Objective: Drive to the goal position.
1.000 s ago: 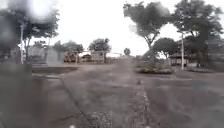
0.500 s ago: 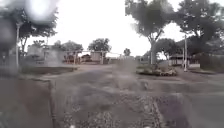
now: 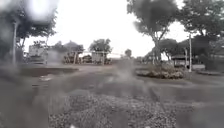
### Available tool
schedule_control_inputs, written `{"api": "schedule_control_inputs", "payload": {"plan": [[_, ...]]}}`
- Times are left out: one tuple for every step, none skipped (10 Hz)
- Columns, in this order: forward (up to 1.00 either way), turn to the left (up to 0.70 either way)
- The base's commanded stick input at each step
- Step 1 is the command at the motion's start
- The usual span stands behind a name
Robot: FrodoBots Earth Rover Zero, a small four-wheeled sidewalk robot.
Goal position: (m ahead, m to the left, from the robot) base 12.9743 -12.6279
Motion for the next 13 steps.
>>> {"api": "schedule_control_inputs", "payload": {"plan": [[1.00,0.00],[1.00,0.00],[1.00,0.00],[1.00,0.00],[1.00,0.00],[1.00,0.00],[1.00,0.00],[1.00,0.00],[1.00,0.00],[1.00,0.00],[1.00,0.00],[1.00,0.00],[1.00,0.00]]}}
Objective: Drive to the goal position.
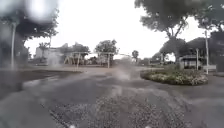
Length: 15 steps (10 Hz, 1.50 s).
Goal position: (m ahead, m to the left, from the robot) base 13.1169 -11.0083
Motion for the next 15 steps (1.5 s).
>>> {"api": "schedule_control_inputs", "payload": {"plan": [[1.00,0.00],[1.00,0.00],[1.00,0.00],[1.00,0.00],[1.00,0.00],[1.00,0.00],[1.00,0.00],[1.00,0.00],[1.00,0.00],[1.00,0.00],[1.00,0.00],[1.00,0.00],[1.00,0.00],[1.00,0.00],[1.00,0.00]]}}
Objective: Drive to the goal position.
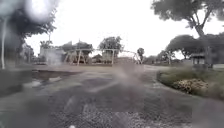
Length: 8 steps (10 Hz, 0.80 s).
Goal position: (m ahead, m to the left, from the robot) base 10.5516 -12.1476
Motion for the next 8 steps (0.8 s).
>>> {"api": "schedule_control_inputs", "payload": {"plan": [[1.00,0.00],[1.00,0.00],[1.00,0.00],[0.99,0.00],[0.59,0.00],[0.19,0.00],[0.00,0.00],[0.00,0.00]]}}
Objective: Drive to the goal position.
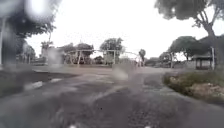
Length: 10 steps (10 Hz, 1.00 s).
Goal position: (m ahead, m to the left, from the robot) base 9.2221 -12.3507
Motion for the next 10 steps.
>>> {"api": "schedule_control_inputs", "payload": {"plan": [[0.00,0.00],[0.00,0.00],[0.18,0.00],[0.95,0.00],[1.00,0.00],[1.00,0.00],[1.00,0.00],[1.00,-0.01],[1.00,-0.04],[1.00,-0.22]]}}
